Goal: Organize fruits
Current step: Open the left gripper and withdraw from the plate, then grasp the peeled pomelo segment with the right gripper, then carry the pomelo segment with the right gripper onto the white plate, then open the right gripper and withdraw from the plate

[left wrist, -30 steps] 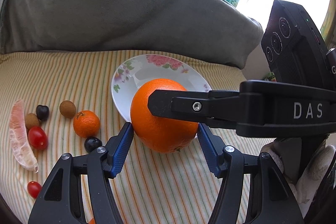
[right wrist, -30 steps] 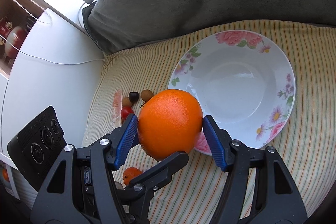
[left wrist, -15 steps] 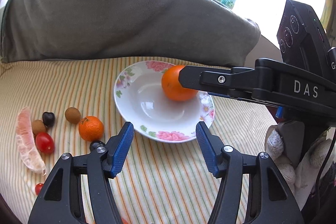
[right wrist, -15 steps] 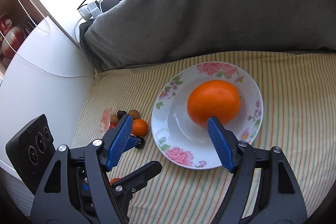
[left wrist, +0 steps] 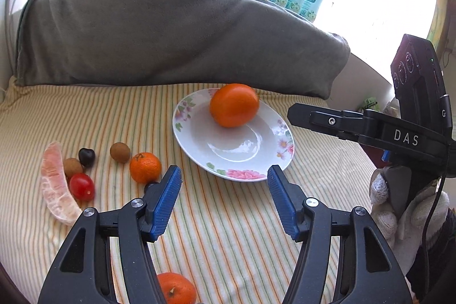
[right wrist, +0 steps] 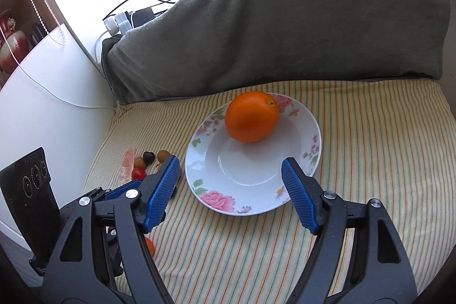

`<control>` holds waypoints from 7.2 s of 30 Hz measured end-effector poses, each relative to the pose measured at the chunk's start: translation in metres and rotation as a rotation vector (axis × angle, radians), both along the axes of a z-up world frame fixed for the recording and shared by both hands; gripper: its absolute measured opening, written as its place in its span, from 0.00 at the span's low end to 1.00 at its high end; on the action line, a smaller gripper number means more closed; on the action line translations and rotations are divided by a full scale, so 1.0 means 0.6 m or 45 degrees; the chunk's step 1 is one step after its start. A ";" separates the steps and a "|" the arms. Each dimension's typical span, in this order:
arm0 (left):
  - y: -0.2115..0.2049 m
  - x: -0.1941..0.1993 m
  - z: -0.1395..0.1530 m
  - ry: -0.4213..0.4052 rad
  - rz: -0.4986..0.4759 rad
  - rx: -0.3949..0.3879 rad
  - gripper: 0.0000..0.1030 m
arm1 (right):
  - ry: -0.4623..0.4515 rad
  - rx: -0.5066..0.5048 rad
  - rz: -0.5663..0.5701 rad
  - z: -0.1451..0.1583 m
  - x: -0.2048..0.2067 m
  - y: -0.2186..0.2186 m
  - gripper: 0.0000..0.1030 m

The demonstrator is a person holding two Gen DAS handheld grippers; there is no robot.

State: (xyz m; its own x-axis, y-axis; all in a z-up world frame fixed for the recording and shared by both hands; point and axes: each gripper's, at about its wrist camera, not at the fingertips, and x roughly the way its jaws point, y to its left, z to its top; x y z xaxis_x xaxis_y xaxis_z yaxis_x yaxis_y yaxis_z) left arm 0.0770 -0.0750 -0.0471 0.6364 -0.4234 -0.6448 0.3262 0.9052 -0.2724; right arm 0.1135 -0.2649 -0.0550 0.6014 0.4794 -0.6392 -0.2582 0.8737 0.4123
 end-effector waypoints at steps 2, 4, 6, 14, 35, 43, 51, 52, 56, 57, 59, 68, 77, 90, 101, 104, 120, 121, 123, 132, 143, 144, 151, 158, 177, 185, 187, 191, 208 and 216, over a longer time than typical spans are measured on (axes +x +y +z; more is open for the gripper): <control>0.013 -0.007 0.003 -0.007 0.012 -0.004 0.61 | -0.015 -0.026 0.020 0.001 -0.007 0.007 0.75; 0.028 -0.012 0.004 -0.014 0.036 0.000 0.61 | -0.047 -0.067 0.045 0.004 -0.017 0.016 0.75; 0.047 -0.018 0.006 -0.021 0.066 0.003 0.61 | -0.073 -0.108 0.060 0.006 -0.026 0.024 0.75; 0.146 -0.046 0.000 -0.006 0.223 -0.006 0.61 | -0.080 -0.119 0.127 0.005 -0.039 0.051 0.79; 0.272 -0.059 -0.054 0.123 0.386 -0.116 0.61 | 0.100 0.077 0.369 -0.008 -0.004 0.146 0.79; 0.303 -0.018 -0.058 0.147 0.385 -0.142 0.61 | 0.192 0.097 0.485 -0.025 0.014 0.217 0.79; 0.320 0.042 -0.066 0.208 0.333 -0.200 0.59 | 0.258 0.018 0.627 -0.059 0.015 0.310 0.72; 0.320 0.049 -0.068 0.219 0.324 -0.203 0.59 | 0.266 0.006 0.638 -0.064 0.015 0.320 0.70; 0.316 0.076 -0.079 0.272 0.286 -0.213 0.56 | 0.293 -0.019 0.672 -0.082 0.021 0.349 0.64; 0.314 0.081 -0.081 0.284 0.279 -0.210 0.54 | 0.303 -0.019 0.676 -0.086 0.024 0.354 0.63; 0.309 0.090 -0.084 0.299 0.260 -0.205 0.51 | 0.323 -0.016 0.677 -0.094 0.030 0.361 0.61; 0.295 0.113 -0.092 0.338 0.236 -0.190 0.46 | 0.370 -0.020 0.704 -0.114 0.044 0.384 0.54; 0.300 0.120 -0.101 0.356 0.238 -0.185 0.33 | 0.385 -0.021 0.720 -0.120 0.052 0.401 0.47; 0.305 0.115 -0.101 0.334 0.250 -0.166 0.27 | 0.403 -0.044 0.711 -0.134 0.065 0.421 0.27; 0.311 0.109 -0.100 0.308 0.261 -0.202 0.26 | 0.334 -0.099 0.718 -0.124 0.057 0.421 0.26; 0.314 0.106 -0.099 0.299 0.260 -0.202 0.26 | 0.309 -0.120 0.722 -0.117 0.048 0.416 0.26; 0.306 0.092 -0.053 0.216 0.226 -0.226 0.26 | 0.205 -0.151 0.687 -0.067 0.019 0.382 0.26; 0.303 0.093 -0.050 0.210 0.219 -0.229 0.26 | 0.198 -0.151 0.681 -0.063 0.018 0.375 0.26; 0.297 0.094 -0.045 0.202 0.205 -0.237 0.26 | 0.187 -0.151 0.668 -0.056 0.011 0.362 0.26; 0.230 0.110 -0.024 0.171 0.126 -0.240 0.26 | 0.153 -0.144 0.590 -0.027 0.004 0.276 0.26; 0.151 0.131 -0.018 0.173 0.027 -0.228 0.26 | 0.151 -0.114 0.480 -0.011 -0.003 0.171 0.26; 0.144 0.133 -0.019 0.174 0.019 -0.227 0.26 | 0.151 -0.112 0.471 -0.010 -0.004 0.163 0.26; 0.099 0.146 -0.022 0.184 -0.021 -0.222 0.26 | 0.158 -0.099 0.416 -0.006 -0.015 0.106 0.26; 0.073 0.160 -0.024 0.192 -0.049 -0.193 0.17 | 0.163 -0.090 0.357 -0.005 -0.012 0.063 0.26; 0.077 0.151 -0.008 0.165 -0.039 -0.160 0.17 | 0.136 -0.123 0.211 0.008 -0.004 0.004 0.50; 0.082 0.135 0.002 0.132 -0.019 -0.118 0.18 | 0.088 -0.122 0.194 0.020 -0.023 0.001 0.61; 0.086 0.129 0.005 0.121 -0.009 -0.101 0.28 | 0.078 -0.126 0.197 0.022 -0.027 0.004 0.61; 0.100 0.119 0.007 0.104 0.019 -0.082 0.51 | 0.062 -0.131 0.192 0.024 -0.036 0.008 0.61; 0.250 0.057 0.004 0.057 0.254 0.018 0.54 | -0.054 -0.183 0.272 0.024 -0.087 0.062 0.71; 0.295 0.036 -0.017 0.093 0.323 0.016 0.54 | -0.038 -0.192 0.343 0.010 -0.101 0.100 0.71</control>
State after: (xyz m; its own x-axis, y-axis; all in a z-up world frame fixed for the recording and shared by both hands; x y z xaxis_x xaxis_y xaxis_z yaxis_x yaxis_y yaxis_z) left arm 0.0983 0.1019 -0.0572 0.6726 -0.2480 -0.6973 0.0682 0.9590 -0.2752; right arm 0.0531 -0.2048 -0.0491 0.4854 0.5249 -0.6992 -0.4987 0.8231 0.2716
